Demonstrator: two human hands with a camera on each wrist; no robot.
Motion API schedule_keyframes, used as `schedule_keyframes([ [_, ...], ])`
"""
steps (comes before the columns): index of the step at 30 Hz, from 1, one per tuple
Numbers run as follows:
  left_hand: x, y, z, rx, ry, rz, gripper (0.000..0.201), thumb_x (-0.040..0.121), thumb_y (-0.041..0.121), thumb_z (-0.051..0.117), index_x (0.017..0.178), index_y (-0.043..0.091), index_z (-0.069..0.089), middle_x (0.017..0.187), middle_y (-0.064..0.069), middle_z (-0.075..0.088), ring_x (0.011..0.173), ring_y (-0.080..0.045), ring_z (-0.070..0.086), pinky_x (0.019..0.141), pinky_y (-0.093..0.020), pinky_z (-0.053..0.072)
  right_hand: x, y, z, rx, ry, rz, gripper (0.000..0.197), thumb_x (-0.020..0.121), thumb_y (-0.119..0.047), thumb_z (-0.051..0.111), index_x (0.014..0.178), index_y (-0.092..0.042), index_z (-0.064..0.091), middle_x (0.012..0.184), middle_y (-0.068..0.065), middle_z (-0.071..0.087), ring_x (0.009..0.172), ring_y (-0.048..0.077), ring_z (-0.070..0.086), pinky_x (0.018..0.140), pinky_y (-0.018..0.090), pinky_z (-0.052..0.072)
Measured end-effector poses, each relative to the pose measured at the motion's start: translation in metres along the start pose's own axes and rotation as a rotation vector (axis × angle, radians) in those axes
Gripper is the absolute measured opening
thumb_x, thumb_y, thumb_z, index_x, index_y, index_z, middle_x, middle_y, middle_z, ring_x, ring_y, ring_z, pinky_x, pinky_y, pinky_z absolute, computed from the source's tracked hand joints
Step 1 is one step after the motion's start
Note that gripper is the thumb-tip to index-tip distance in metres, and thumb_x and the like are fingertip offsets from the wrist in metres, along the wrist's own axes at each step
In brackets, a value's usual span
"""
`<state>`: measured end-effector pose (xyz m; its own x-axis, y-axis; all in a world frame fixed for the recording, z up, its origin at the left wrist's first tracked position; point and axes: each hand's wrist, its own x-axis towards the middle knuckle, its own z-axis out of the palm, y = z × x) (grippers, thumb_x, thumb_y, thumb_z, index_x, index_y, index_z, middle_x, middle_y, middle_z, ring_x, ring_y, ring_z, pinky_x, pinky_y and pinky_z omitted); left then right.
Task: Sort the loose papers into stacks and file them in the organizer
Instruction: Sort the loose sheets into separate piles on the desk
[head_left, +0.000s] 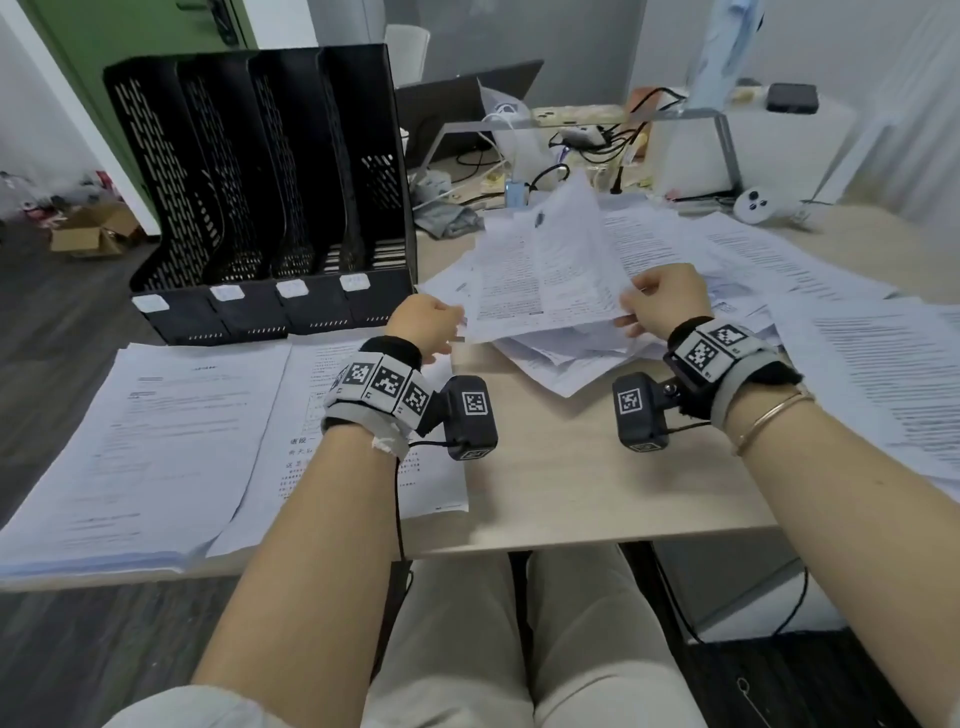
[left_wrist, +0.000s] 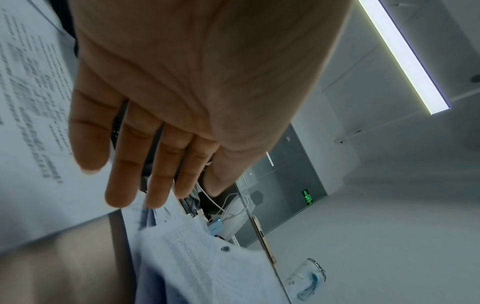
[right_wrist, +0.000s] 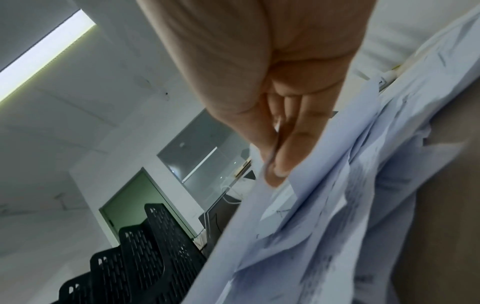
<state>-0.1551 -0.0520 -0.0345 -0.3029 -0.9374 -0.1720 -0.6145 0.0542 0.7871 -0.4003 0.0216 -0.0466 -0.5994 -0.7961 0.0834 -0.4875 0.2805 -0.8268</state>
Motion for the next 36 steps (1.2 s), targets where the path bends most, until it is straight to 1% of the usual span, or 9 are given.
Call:
schedule_keyframes([
  [6,0.0,0.023,0.007,-0.028,0.06,0.049,0.052,0.098,0.045,0.035,0.124,0.003,0.052,0.123,-0.015,0.057,0.111,-0.031,0.057,0.095,-0.04,0.048,-0.013,-0.006,-0.013,0.311,0.07,-0.103,0.013,0.092,-0.004,0.056,0.102,0.003,0.058,0.089,0.018,0.063,0.047,0.007,0.064,0.048,0.021,0.055],
  [10,0.004,0.026,-0.003,-0.104,0.168,0.084,0.045,0.092,0.037,0.051,0.117,0.0,0.059,0.117,-0.014,0.063,0.106,-0.03,0.06,0.081,-0.032,0.05,-0.021,-0.012,-0.017,0.416,0.083,-0.139,0.012,0.091,0.0,0.056,0.102,0.004,0.059,0.093,0.015,0.064,0.055,0.006,0.063,0.054,0.021,0.056],
  [13,0.004,0.028,-0.011,-0.186,0.204,0.122,0.034,0.09,0.025,0.058,0.117,0.005,0.06,0.113,-0.008,0.066,0.103,-0.024,0.063,0.089,-0.038,0.052,-0.025,-0.018,-0.02,0.467,0.083,-0.158,0.011,0.092,0.0,0.055,0.102,0.001,0.059,0.094,0.013,0.064,0.067,0.01,0.062,0.056,0.019,0.056],
  [19,0.002,0.032,-0.02,-0.302,0.288,0.205,0.029,0.091,0.016,0.058,0.117,0.005,0.05,0.112,-0.007,0.063,0.1,-0.02,0.062,0.077,-0.032,0.055,-0.029,-0.024,-0.021,0.484,0.023,-0.15,0.019,0.091,0.002,0.054,0.11,0.007,0.057,0.092,0.009,0.065,0.071,0.007,0.062,0.058,0.018,0.056],
  [22,0.003,0.034,-0.023,-0.264,0.329,0.232,0.026,0.092,0.013,0.057,0.115,0.004,0.053,0.109,-0.003,0.06,0.098,-0.016,0.059,0.082,-0.028,0.048,-0.033,-0.027,-0.023,0.432,0.041,-0.151,0.022,0.089,0.004,0.055,0.111,0.003,0.057,0.098,0.011,0.065,0.078,0.013,0.062,0.064,0.016,0.055],
  [26,0.001,0.035,-0.036,-0.101,0.482,0.213,0.016,0.089,0.006,0.046,0.08,0.015,0.056,0.092,-0.005,0.059,0.087,-0.021,0.055,0.076,-0.03,0.045,-0.037,-0.038,-0.035,0.351,0.193,-0.241,0.023,0.087,0.0,0.06,0.109,-0.006,0.06,0.103,0.003,0.063,0.083,0.006,0.057,0.07,0.007,0.047],
  [29,-0.006,0.043,-0.048,-0.078,0.577,0.232,0.02,0.092,0.006,0.041,0.088,0.01,0.061,0.092,-0.007,0.06,0.085,-0.023,0.055,0.07,-0.03,0.042,-0.044,-0.056,-0.046,0.327,0.18,-0.335,0.017,0.087,-0.005,0.062,0.101,-0.014,0.063,0.099,-0.003,0.063,0.076,0.001,0.055,0.07,0.01,0.048],
  [32,-0.017,0.057,-0.052,-0.059,0.632,0.273,0.025,0.096,0.015,0.04,0.104,0.013,0.063,0.105,-0.007,0.063,0.098,-0.026,0.057,0.084,-0.035,0.044,-0.054,-0.082,-0.049,0.301,0.085,-0.43,0.017,0.088,-0.007,0.06,0.097,-0.021,0.065,0.099,-0.003,0.065,0.069,0.005,0.059,0.066,0.015,0.05],
  [36,-0.029,0.077,-0.054,0.209,0.742,0.253,0.029,0.097,0.018,0.037,0.107,0.028,0.062,0.11,0.002,0.064,0.12,-0.027,0.04,0.108,-0.051,0.018,-0.062,-0.112,-0.046,0.26,0.008,-0.552,0.026,0.09,-0.003,0.056,0.107,-0.022,0.061,0.129,-0.002,0.054,0.071,0.007,0.069,0.067,0.017,0.052],
])
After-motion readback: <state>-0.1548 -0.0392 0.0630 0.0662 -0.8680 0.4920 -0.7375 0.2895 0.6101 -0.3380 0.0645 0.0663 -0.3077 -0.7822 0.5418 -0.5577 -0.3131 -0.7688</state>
